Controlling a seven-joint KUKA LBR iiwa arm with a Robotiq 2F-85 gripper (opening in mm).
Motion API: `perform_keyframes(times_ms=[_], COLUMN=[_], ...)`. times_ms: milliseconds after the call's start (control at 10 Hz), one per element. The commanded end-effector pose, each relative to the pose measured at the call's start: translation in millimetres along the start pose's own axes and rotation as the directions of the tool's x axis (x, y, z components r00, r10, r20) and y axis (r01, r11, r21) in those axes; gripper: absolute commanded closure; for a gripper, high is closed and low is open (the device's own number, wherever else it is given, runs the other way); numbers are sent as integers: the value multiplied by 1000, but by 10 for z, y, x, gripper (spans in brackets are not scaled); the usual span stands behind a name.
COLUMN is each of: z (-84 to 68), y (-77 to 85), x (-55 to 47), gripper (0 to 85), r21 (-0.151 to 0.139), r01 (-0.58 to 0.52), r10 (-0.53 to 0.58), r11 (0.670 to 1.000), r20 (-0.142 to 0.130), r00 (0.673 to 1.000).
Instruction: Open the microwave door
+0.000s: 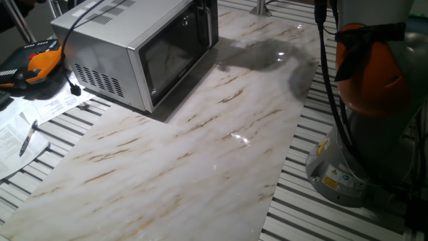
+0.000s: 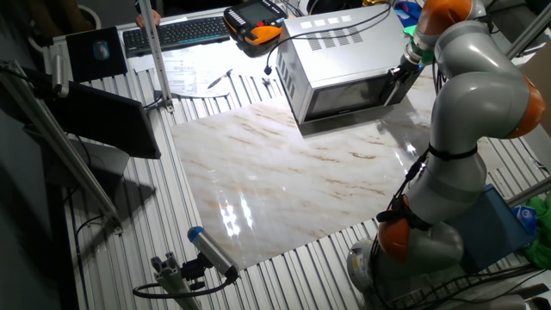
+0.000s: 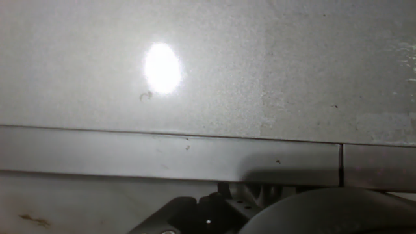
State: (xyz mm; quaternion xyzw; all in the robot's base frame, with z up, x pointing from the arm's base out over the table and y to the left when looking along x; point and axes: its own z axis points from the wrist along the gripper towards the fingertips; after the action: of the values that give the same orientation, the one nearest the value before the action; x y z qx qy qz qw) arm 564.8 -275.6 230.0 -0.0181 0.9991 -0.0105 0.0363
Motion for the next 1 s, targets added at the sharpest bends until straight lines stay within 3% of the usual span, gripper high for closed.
perform_keyframes(times_ms=[0,900], z=[5,69], y=[6,6], x=[1,-14], gripper=[340,340], r21=[0,-7], r01=[0,8], r10=[0,-7], r11=[1000,1000], r20=[0,3], r00=[1000,1000])
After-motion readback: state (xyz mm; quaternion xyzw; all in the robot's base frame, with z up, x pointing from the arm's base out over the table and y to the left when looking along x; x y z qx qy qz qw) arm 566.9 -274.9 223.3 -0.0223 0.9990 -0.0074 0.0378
